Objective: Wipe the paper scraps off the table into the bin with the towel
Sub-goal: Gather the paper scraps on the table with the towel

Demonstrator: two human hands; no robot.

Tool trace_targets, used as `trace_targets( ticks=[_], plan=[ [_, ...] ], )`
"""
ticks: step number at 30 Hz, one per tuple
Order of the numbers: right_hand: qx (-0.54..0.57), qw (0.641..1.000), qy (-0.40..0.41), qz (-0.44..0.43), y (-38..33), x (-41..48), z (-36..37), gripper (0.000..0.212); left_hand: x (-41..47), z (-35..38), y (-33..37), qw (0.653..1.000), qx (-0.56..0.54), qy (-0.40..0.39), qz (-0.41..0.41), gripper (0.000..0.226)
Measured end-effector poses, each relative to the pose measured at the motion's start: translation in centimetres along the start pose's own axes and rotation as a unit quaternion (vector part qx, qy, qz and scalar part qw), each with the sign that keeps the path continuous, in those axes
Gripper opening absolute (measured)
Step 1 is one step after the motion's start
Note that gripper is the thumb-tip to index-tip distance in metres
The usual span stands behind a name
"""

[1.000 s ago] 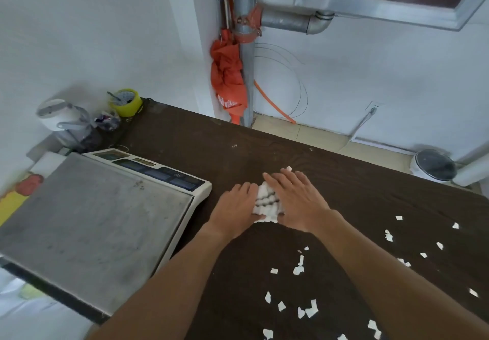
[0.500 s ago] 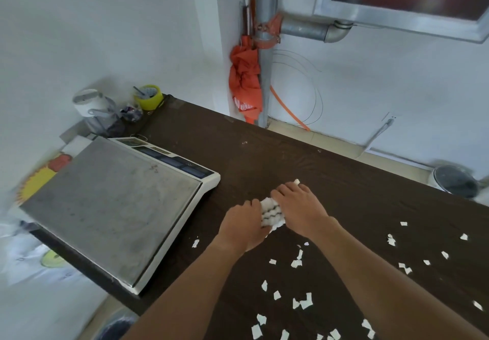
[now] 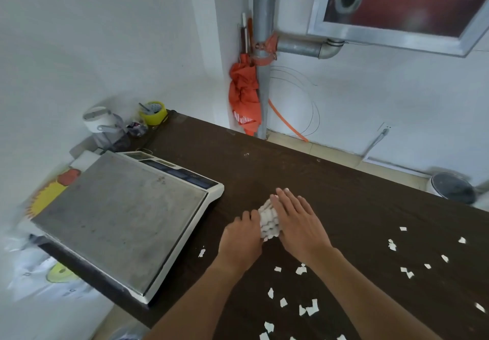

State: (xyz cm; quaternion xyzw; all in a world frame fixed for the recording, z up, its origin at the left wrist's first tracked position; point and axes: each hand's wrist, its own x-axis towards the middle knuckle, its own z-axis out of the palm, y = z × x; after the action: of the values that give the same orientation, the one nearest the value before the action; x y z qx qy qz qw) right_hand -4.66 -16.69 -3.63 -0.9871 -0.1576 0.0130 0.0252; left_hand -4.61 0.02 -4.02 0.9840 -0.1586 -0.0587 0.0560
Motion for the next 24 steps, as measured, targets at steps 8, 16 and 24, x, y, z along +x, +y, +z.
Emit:
trace_targets(
  ticks=[8,16,24],
  plan=[
    [0.059,0.997,0.013,0.046,-4.4,-0.9,-2.3,0.079,-3.4,-1.7,-5.6,0.997,0.05,-0.003,-0.067,0.07],
    [0.073,0.99,-0.026,0.117,-5.2,-5.0,-0.8,0.075,-5.1,-0.9,-6.9,0.996,0.048,-0.053,-0.054,0.07],
    [0.092,0.98,-0.045,0.174,-5.6,-8.1,0.3,0.072,-4.4,0.6,-7.6,0.998,0.018,-0.054,-0.014,0.065]
  ],
)
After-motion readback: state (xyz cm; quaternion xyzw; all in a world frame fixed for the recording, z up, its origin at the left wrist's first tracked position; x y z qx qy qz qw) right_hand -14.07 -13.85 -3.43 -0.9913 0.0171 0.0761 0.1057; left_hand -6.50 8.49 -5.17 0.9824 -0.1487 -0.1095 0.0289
